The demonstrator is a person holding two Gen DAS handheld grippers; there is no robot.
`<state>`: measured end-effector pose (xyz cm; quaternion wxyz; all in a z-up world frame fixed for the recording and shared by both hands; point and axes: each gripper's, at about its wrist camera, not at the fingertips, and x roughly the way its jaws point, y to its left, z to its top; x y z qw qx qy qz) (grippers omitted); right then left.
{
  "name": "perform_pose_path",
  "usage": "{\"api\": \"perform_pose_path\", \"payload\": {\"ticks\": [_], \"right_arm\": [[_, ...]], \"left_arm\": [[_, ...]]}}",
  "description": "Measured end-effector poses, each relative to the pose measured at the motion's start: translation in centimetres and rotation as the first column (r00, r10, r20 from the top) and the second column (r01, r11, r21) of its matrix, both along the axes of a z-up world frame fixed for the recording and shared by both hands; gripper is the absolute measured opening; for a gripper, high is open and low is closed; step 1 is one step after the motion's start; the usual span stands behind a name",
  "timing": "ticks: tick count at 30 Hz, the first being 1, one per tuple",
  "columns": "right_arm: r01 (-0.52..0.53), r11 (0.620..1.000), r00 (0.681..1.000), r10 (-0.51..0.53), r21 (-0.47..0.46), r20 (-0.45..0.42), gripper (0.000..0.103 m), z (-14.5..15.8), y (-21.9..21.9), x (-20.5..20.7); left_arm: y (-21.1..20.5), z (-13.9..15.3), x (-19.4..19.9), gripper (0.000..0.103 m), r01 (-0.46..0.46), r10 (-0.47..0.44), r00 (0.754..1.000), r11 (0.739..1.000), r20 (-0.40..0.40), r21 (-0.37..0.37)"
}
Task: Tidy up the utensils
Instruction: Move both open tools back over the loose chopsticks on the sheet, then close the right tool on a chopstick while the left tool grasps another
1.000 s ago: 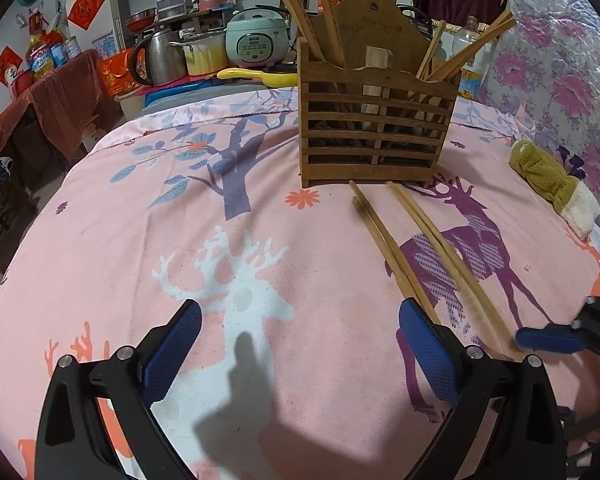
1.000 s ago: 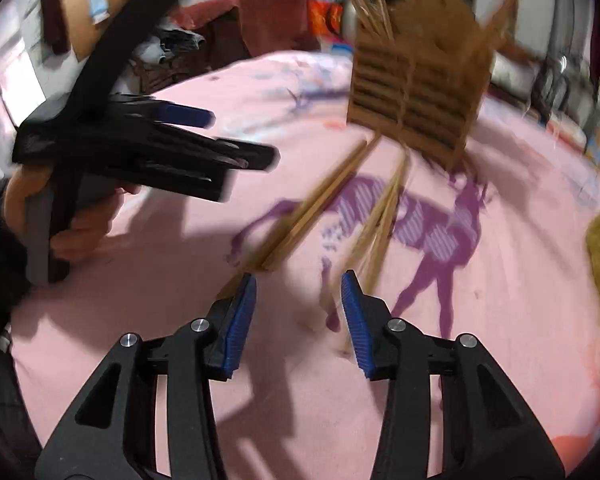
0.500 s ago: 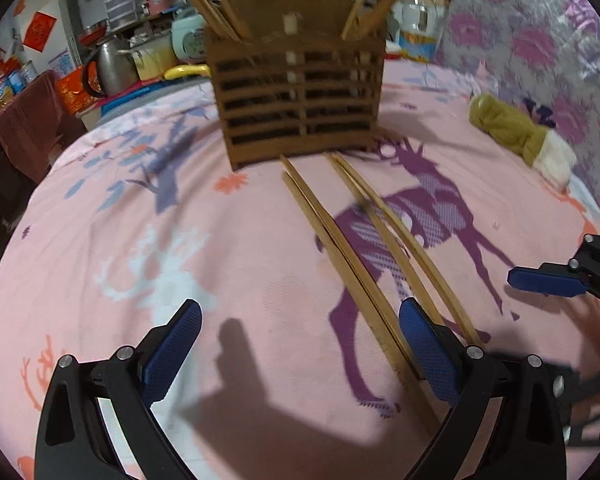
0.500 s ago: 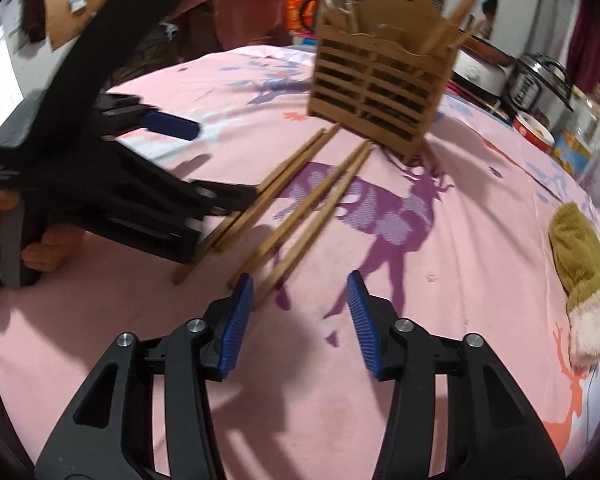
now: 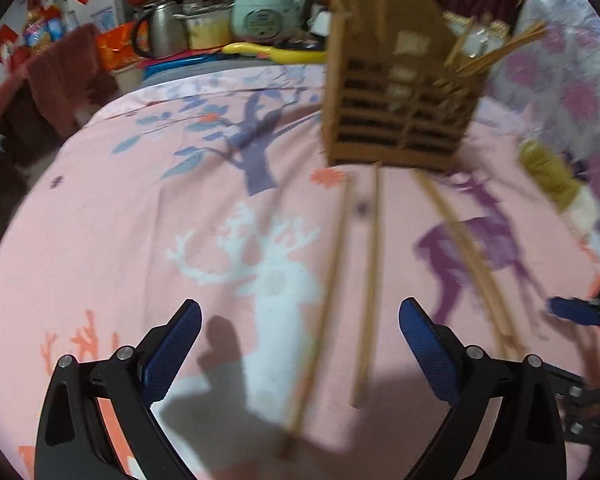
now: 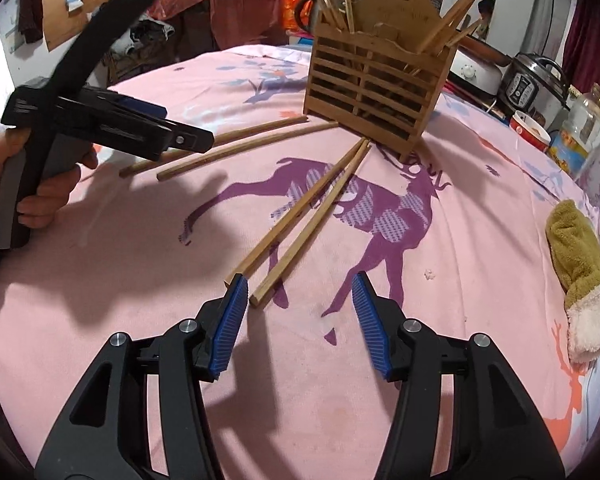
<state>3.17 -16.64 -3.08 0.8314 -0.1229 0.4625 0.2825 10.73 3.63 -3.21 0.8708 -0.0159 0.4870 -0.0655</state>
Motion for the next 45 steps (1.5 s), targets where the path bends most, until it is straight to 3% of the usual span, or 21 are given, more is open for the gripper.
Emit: {"api": "perform_pose_path", "payload": {"ticks": [4, 12, 14, 16, 20, 24, 30, 37, 42, 45], "right_arm": [[0.002, 1.0, 1.0, -0.002, 0.005, 0.005, 0.054, 0.1, 0.1, -0.2], [0.026, 0.999, 1.0, -0.026, -0.026, 0.005, 0.053, -0.5, 0.4, -0.5], [0.053, 0.998, 0.999, -0.052, -0.029, 0.007, 0.053, -0.7, 0.3, -0.6], [0.081, 0.996, 0.997, -0.081, -0.025, 0.005, 0.053, -0.7, -0.2, -0.8], [0.144, 0.989, 0.99, -0.144, 0.04, -0.001, 0.054, 0.0, -1.8, -0.8], [0.116, 0.993, 0.993, -0.116, 0.028, -0.03, 0.054, -0.6, -1.2, -0.7], [0.102, 0.995, 0.993, -0.101, 0.008, -0.055, 0.054, -1.2, -0.8, -0.6], [0.073, 0.997, 0.997, -0.074, -0.029, -0.03, 0.054, -1.2, 0.3, -0.9], [0.236, 0.971, 0.969, -0.237, -0.021, -0.065, 0.046, -1.7, -2.3, 1.2], [0.245, 0.969, 0.966, -0.244, -0.001, -0.08, 0.041, -1.8, -2.7, 1.3]], "left_arm": [[-0.1, 0.2, -1.8, 0.097, 0.021, -0.024, 0.999, 0.997, 0.043, 0.074], [1.9, -0.3, -3.8, 0.097, 0.041, -0.041, 0.999, 0.998, 0.011, 0.04], [0.9, -0.7, -4.4, 0.089, 0.087, -0.087, 0.996, 0.993, -0.007, 0.086], [1.1, -0.9, -4.7, 0.084, 0.104, -0.103, 0.994, 0.992, -0.024, 0.072], [2.7, -0.8, -5.1, 0.064, 0.083, -0.082, 0.996, 0.996, -0.02, 0.04], [2.9, -0.6, -5.1, 0.055, 0.065, -0.065, 0.998, 0.997, -0.014, 0.042], [2.4, -0.8, -4.9, 0.057, 0.071, -0.07, 0.997, 0.994, -0.017, 0.077], [2.3, -0.9, -4.8, 0.069, 0.069, -0.067, 0.997, 0.993, -0.023, 0.092], [2.3, -0.9, -4.7, 0.07, 0.065, -0.063, 0.998, 0.994, -0.023, 0.093], [2.2, -0.9, -4.9, 0.065, 0.075, -0.073, 0.997, 0.993, -0.019, 0.09]]}}
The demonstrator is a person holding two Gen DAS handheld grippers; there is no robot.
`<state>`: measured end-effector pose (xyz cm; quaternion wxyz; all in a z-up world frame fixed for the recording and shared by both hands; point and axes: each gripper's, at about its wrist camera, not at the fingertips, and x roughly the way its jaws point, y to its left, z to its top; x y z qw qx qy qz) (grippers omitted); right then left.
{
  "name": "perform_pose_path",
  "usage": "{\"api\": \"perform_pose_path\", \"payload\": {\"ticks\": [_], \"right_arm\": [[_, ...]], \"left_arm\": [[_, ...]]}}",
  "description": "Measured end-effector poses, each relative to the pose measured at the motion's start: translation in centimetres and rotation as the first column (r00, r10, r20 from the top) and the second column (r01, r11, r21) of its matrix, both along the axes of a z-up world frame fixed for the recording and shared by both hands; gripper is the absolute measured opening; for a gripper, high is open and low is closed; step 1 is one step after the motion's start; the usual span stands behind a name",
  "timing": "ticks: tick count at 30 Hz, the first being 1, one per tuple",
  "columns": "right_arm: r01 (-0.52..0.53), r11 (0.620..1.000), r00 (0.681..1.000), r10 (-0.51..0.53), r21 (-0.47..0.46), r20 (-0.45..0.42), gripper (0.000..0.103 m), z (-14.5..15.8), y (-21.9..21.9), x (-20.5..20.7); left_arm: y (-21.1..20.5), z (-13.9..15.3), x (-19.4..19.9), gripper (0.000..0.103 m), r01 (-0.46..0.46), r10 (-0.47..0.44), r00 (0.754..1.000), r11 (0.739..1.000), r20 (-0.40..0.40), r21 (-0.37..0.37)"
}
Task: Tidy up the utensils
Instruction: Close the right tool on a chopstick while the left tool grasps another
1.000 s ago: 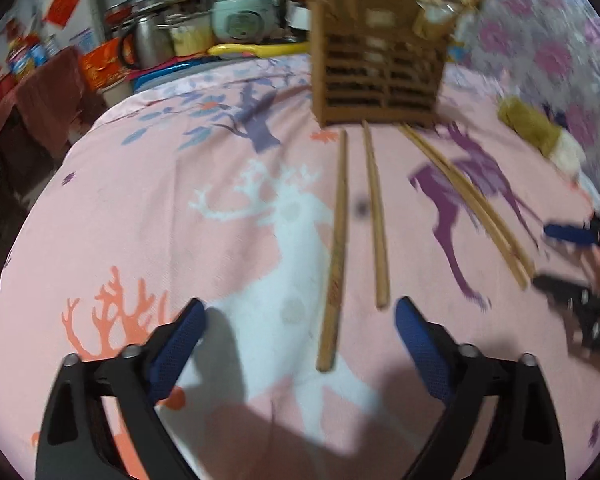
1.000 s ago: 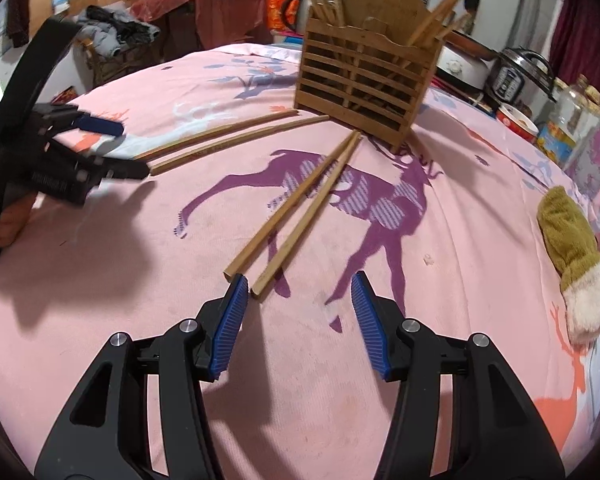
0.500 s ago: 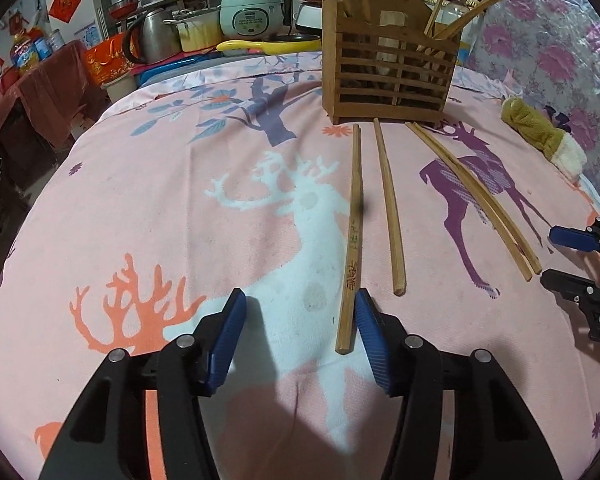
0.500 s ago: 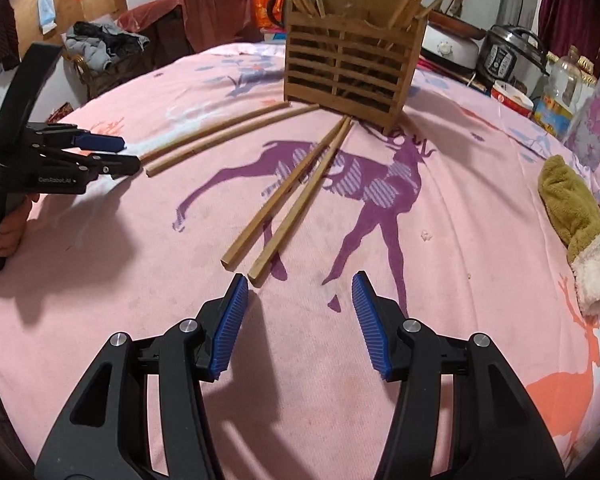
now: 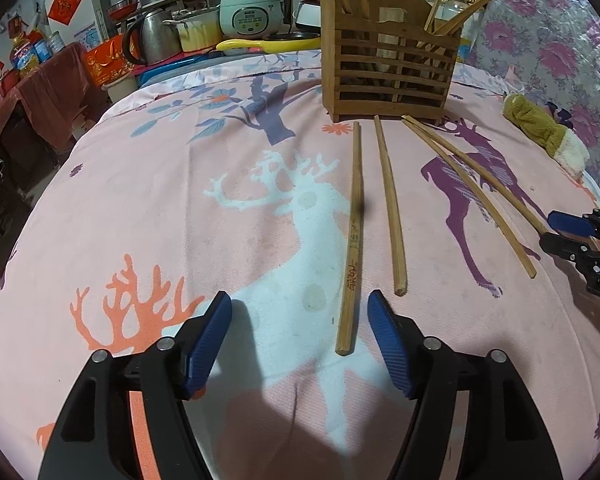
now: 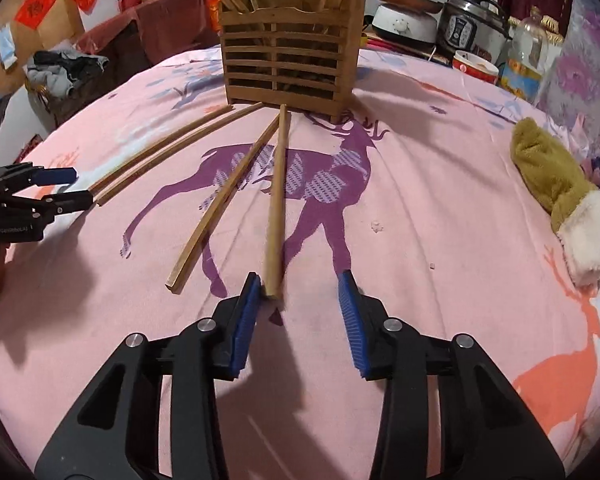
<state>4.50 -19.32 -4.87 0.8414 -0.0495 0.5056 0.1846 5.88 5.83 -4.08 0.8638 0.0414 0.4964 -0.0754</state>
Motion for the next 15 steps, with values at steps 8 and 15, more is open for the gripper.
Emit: {"api": "perform_pose_path", "payload": {"ticks": [8, 15], "right_arm": [[-0.056, 0.998, 0.998, 0.056, -0.003, 0.003, 0.033, 0.0, 0.8, -0.3], [-0.083, 0.996, 0.997, 0.083, 0.014, 0.003, 0.006, 0.1, 1.2, -0.5]], "left_arm": [[-0.5, 0.2, -0.2, 0.046, 0.04, -0.04, 0.999, 0.999, 0.006, -0.023], [-0.8, 0.3, -0.5, 0.016, 0.075, -0.075, 0.997, 0.995, 0.01, -0.061]]}}
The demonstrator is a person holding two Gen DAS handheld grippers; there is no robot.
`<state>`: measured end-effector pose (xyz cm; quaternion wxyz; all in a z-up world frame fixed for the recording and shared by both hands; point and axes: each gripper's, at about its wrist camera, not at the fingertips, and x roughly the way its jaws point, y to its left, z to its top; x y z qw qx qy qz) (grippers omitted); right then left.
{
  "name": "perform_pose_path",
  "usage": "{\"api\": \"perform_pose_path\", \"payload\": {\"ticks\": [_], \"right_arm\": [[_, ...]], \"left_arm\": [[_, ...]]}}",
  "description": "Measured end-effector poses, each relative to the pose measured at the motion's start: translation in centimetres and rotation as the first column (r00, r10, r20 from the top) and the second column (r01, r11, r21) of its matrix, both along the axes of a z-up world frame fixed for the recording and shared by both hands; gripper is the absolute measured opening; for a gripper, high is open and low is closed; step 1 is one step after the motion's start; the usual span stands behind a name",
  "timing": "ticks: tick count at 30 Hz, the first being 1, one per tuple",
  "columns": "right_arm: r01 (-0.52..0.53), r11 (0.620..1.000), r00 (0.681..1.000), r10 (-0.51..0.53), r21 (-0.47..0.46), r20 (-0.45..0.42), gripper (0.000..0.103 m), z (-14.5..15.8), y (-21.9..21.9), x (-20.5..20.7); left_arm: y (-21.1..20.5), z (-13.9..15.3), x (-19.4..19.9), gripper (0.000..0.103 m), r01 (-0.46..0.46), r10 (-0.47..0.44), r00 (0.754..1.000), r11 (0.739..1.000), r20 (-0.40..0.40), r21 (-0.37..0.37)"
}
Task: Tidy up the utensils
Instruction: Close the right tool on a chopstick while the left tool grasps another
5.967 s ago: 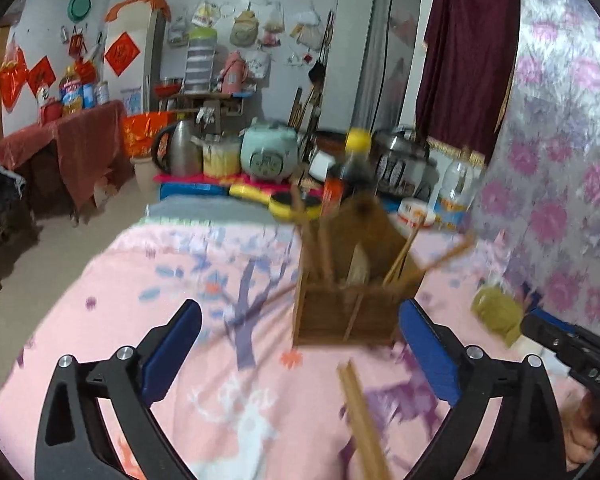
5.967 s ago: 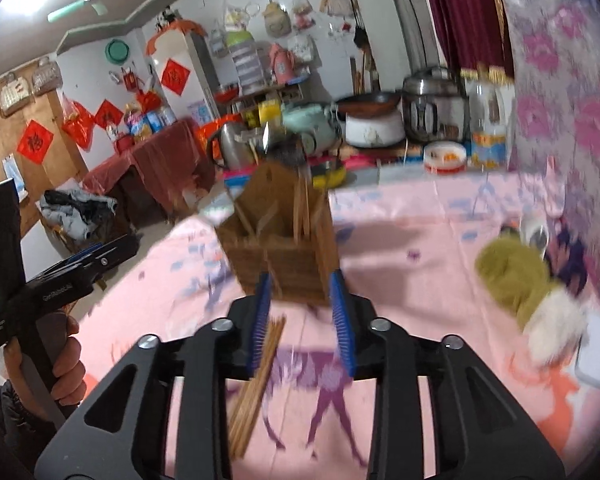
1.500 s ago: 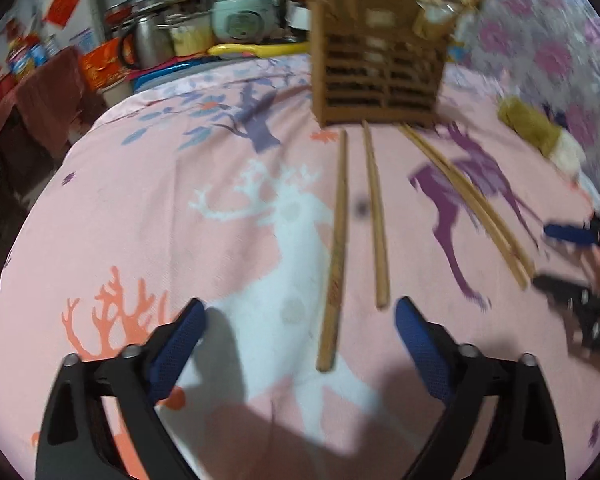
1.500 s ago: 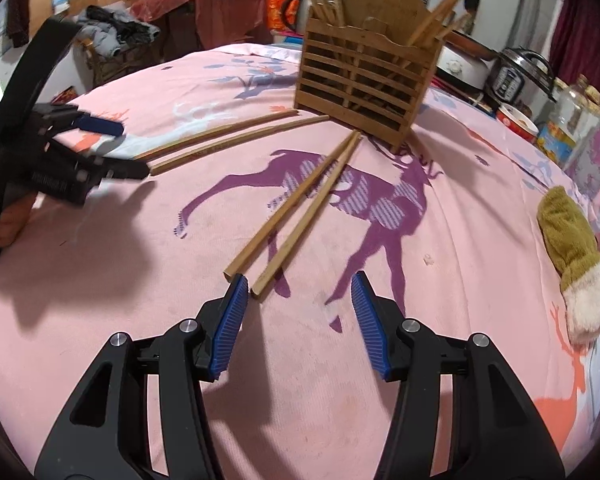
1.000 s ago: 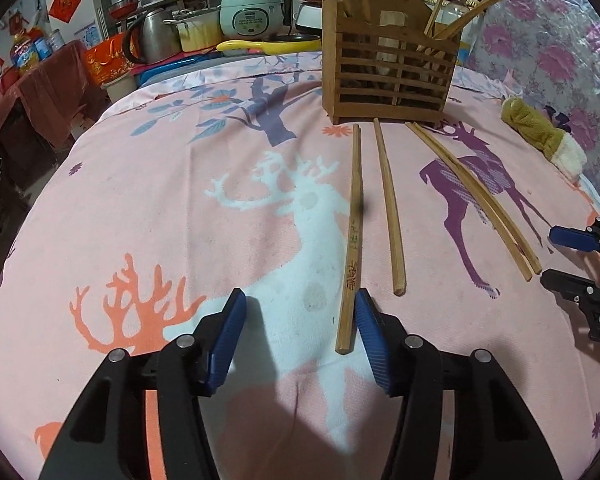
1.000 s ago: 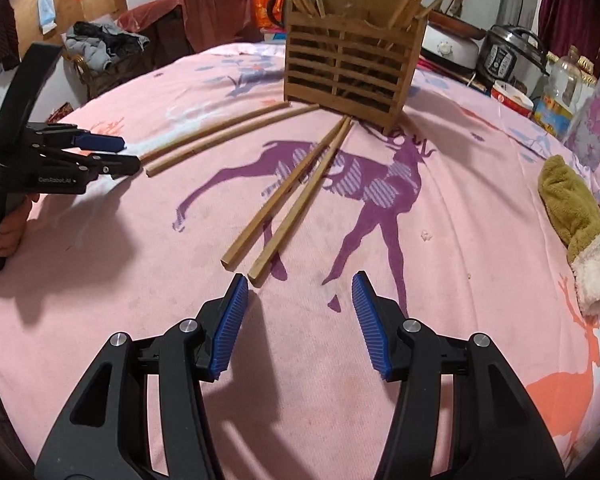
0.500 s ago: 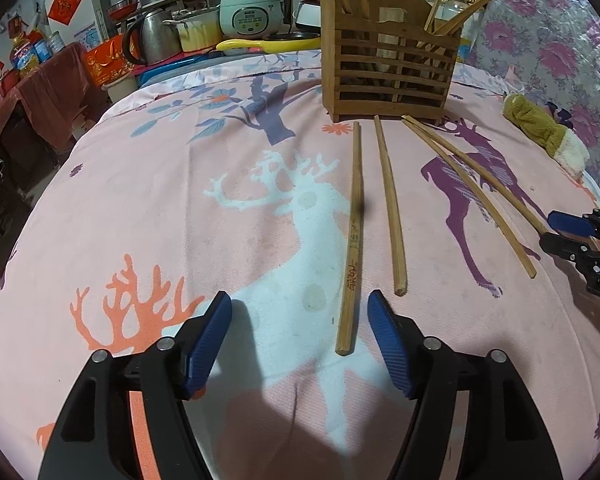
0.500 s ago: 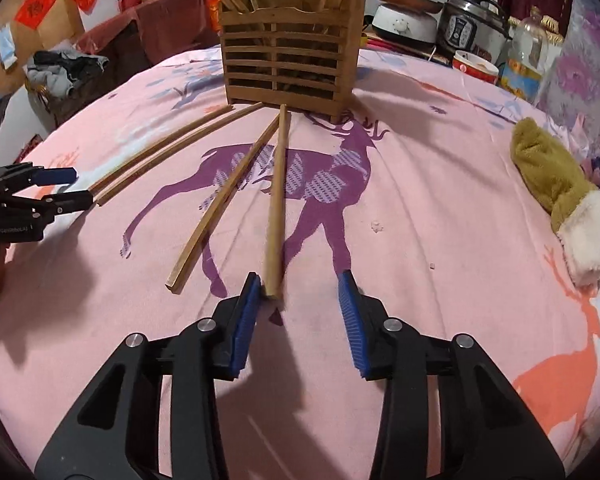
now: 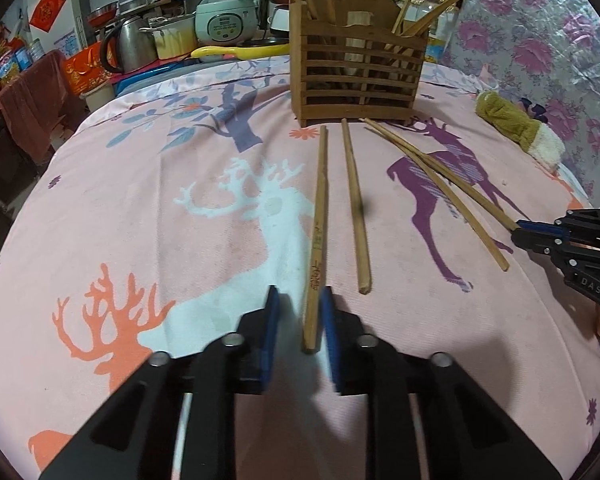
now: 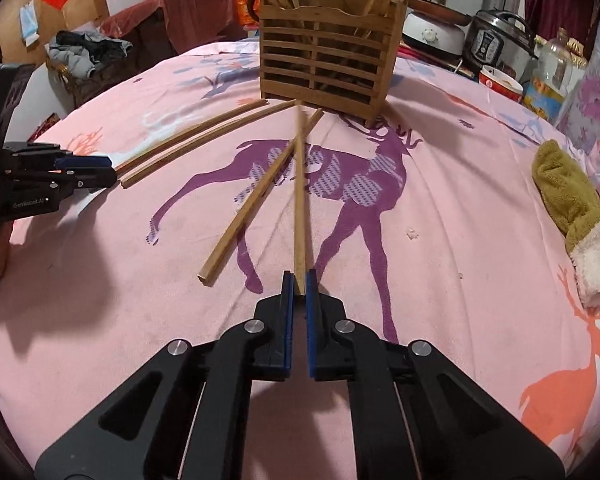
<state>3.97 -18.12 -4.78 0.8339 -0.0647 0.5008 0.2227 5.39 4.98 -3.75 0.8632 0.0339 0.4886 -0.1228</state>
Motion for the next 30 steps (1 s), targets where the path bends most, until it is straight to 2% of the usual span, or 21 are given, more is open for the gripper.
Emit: {"api": "perform_pose_path", "payload": {"ticks": [2, 8, 13, 14, 16, 24, 27, 30], "right_arm": [[0.002, 1.0, 1.0, -0.002, 0.008, -0.006, 0.006, 0.0, -0.1, 0.1], [0.002, 1.0, 1.0, -0.002, 0.007, -0.005, 0.007, 0.0, -0.1, 0.1], [0.002, 1.0, 1.0, -0.002, 0.005, -0.004, 0.007, 0.0, -0.1, 0.1], [0.002, 1.0, 1.0, -0.002, 0.005, -0.004, 0.007, 0.0, -0.1, 0.1], [0.003, 1.0, 1.0, -0.002, 0.007, -0.005, 0.007, 0.0, -0.1, 0.1], [0.002, 1.0, 1.0, -0.002, 0.006, -0.005, 0.008, -0.1, -0.2, 0.1], [0.003, 1.0, 1.0, -0.003, 0.007, -0.005, 0.007, -0.1, -0.2, 0.1], [0.001, 1.0, 1.0, -0.001, -0.001, 0.002, 0.006, 0.0, -0.1, 0.0]], "left_arm": [[-0.1, 0.0, -0.1, 0.012, 0.01, -0.01, 1.0, 1.0, -0.001, -0.014], [-1.3, 0.0, -0.3, 0.014, 0.047, -0.047, 0.999, 0.999, 0.004, 0.022], [-0.9, 0.0, -0.3, 0.014, 0.044, -0.044, 0.999, 0.999, 0.0, -0.002], [-0.9, 0.0, -0.4, 0.008, 0.048, -0.048, 0.999, 0.999, 0.001, -0.007], [-1.2, 0.0, -0.6, 0.006, 0.067, -0.067, 0.998, 0.998, -0.004, -0.016], [-1.2, 0.0, -0.6, 0.01, 0.065, -0.065, 0.998, 0.998, -0.006, -0.01], [-1.5, 0.0, -0.8, 0.022, 0.087, -0.088, 0.996, 0.996, -0.007, -0.016], [-2.1, 0.0, -1.1, 0.022, 0.107, -0.107, 0.994, 0.994, 0.003, 0.006]]}}
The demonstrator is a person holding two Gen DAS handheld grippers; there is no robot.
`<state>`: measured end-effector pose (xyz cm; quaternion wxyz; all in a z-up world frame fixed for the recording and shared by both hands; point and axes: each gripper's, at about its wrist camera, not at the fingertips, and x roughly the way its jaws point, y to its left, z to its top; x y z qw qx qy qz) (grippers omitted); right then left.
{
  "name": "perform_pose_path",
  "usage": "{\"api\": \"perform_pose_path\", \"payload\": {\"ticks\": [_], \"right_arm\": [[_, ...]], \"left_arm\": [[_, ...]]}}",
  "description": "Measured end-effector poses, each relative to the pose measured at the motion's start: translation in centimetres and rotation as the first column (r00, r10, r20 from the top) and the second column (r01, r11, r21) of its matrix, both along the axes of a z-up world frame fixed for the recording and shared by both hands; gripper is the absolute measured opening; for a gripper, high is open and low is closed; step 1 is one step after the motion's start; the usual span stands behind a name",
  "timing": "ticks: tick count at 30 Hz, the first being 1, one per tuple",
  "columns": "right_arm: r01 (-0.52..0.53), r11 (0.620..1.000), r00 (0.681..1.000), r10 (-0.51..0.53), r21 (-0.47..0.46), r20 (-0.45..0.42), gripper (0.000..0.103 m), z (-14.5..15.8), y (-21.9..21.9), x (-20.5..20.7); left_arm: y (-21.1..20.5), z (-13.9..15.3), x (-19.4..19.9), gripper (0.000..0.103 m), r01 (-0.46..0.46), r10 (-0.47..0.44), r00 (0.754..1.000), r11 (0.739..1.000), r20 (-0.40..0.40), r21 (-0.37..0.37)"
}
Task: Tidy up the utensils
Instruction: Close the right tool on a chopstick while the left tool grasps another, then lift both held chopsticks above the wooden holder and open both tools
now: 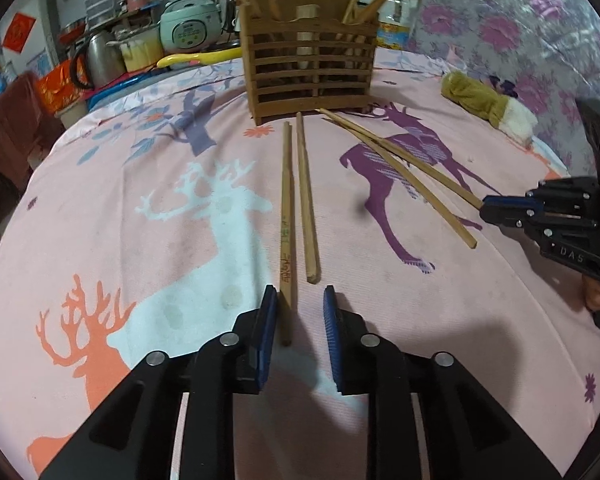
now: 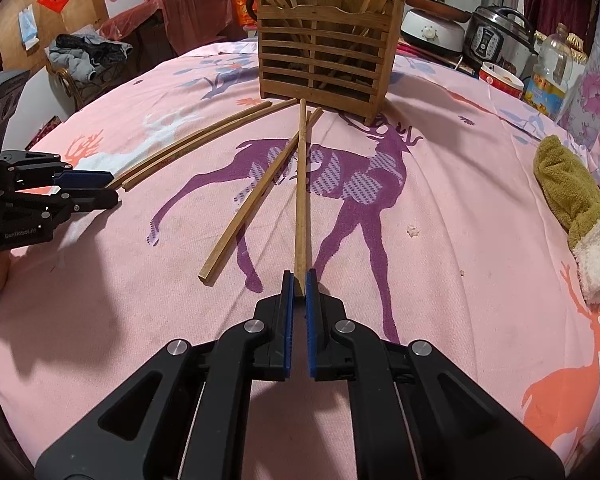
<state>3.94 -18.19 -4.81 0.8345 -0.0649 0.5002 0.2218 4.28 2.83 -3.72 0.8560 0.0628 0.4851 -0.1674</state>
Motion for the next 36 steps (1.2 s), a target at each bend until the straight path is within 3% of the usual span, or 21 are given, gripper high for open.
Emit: {"api": "perform_pose_path", "payload": {"ticks": [1, 2, 5, 9, 19, 27, 36], "right_arm": [[0.0, 1.0, 1.0, 0.0, -0.002, 0.002, 0.006, 0.0, 0.0, 0.0], [0.001, 1.0, 1.0, -0.001, -0.002, 0.004, 0.006, 0.1, 0.0, -0.1], [0.011, 1.0, 1.0, -0.011, 0.003, 0.017, 0.006, 0.3, -0.2, -0.2], [0.02, 0.999, 0.997, -0.022, 0.026, 0.068, 0.006, 1.4, -0.4, -0.7], [0.071, 0.982, 0.968, -0.109, 0.172, 0.225, 0.006, 7.4, -2.4, -0.4], [0.1, 0.967, 0.94, -0.168, 0.233, 0.296, 0.006, 12.0, -3.8, 1.3], [0.113, 0.958, 0.928, -0.196, 0.264, 0.316, 0.006, 13.6, -4.4, 1.7]], "left_arm": [[0.2, 0.0, 0.0, 0.007, -0.001, 0.001, 1.0, 1.0, -0.003, -0.016], [0.4, 0.0, 0.1, 0.006, -0.008, 0.008, 1.0, 0.999, -0.009, -0.038], [0.9, 0.3, 0.1, 0.006, -0.03, 0.03, 1.0, 0.998, -0.001, -0.063], [0.6, 1.6, -0.6, 0.006, -0.031, 0.036, 0.997, 0.998, 0.075, -0.062], [1.0, 8.2, 0.3, 0.006, -0.093, 0.122, 0.969, 0.985, 0.215, -0.143], [-1.1, 12.9, 0.9, 0.006, -0.048, 0.083, 0.962, 0.99, 0.262, -0.135], [-1.7, 16.7, 2.5, 0.006, -0.05, 0.1, 0.953, 0.983, 0.286, -0.177]]}}
